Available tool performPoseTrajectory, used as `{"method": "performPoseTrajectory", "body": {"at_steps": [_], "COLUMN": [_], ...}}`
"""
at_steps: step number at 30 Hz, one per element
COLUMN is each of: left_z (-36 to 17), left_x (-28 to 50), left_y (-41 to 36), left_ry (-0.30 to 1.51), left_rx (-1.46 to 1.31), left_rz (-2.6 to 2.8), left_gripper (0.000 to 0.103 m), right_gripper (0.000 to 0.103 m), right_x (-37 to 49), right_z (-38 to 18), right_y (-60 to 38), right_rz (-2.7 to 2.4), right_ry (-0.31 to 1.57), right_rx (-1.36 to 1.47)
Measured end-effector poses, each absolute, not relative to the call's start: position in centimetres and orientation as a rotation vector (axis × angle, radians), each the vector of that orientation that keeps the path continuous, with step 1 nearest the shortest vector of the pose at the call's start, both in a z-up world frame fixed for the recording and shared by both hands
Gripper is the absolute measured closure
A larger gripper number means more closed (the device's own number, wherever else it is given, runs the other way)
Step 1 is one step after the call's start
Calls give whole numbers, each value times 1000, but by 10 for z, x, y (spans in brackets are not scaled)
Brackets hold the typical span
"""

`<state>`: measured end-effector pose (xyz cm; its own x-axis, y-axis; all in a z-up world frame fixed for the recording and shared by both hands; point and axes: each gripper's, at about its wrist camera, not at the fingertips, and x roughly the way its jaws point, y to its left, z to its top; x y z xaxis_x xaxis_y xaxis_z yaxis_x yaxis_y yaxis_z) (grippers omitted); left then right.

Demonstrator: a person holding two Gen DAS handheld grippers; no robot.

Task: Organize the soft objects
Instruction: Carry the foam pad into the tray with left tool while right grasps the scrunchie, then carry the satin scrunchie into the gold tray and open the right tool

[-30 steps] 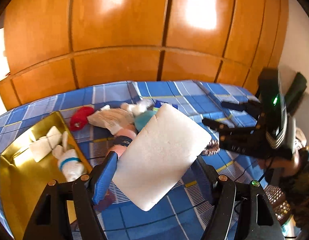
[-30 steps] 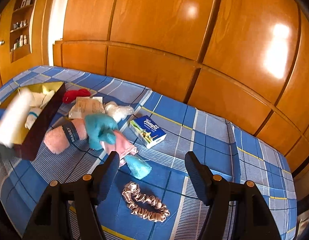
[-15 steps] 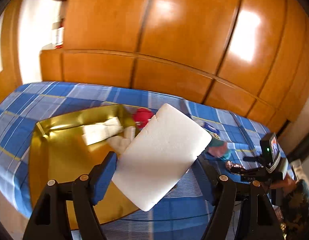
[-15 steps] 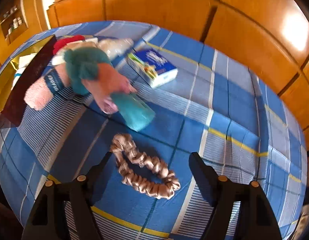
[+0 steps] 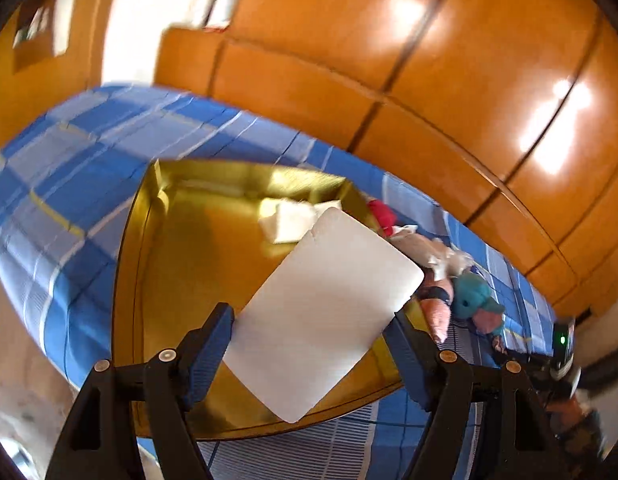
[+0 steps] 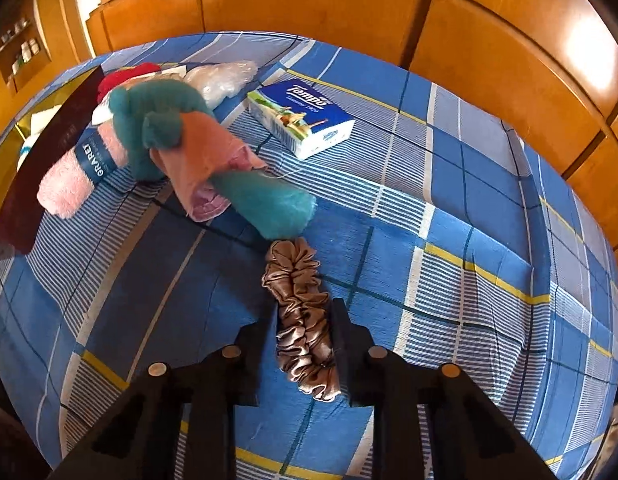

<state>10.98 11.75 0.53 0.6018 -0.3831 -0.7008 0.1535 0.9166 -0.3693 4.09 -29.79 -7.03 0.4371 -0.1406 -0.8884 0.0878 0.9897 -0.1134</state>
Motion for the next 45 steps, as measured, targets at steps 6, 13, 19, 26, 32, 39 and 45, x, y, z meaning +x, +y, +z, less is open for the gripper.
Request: {"method": "performPoseTrajectory", "body": {"at_steps": [6,13,19,26,32,39,45], "left_z": [-11,-28,-46,-62,-56,-19,9], "left_x": [126,160,195,222,217,176,121], "left_y": [124,105,88,79,83,83,76], "left_ry": [965,1105,1162,1204,1185,999,775], "left_rx": [-362,-434,-431,-418,-400,-224,-42], "left_rz": [-263,-228,-157,-131,-127,-88,-43], "left_gripper": [27,24,22,12,6,4,1], "right_gripper": [76,76,76,76,76,79,81], "right_x": [40,36,36,38,39,38,36], "right_z": [-72,-69,-70,-70,-71,-71,-71], "right_y": [-297,-286,-283,-282,-283,-279,-274], "right_rz": [-137,-149,-156,-158,-158,-164,-164], "right_ry": [1112,1106,1103,1103,1103,1098,1098], "right_rx": [-35,-98,-134,-142,-145,-166,-182]}}
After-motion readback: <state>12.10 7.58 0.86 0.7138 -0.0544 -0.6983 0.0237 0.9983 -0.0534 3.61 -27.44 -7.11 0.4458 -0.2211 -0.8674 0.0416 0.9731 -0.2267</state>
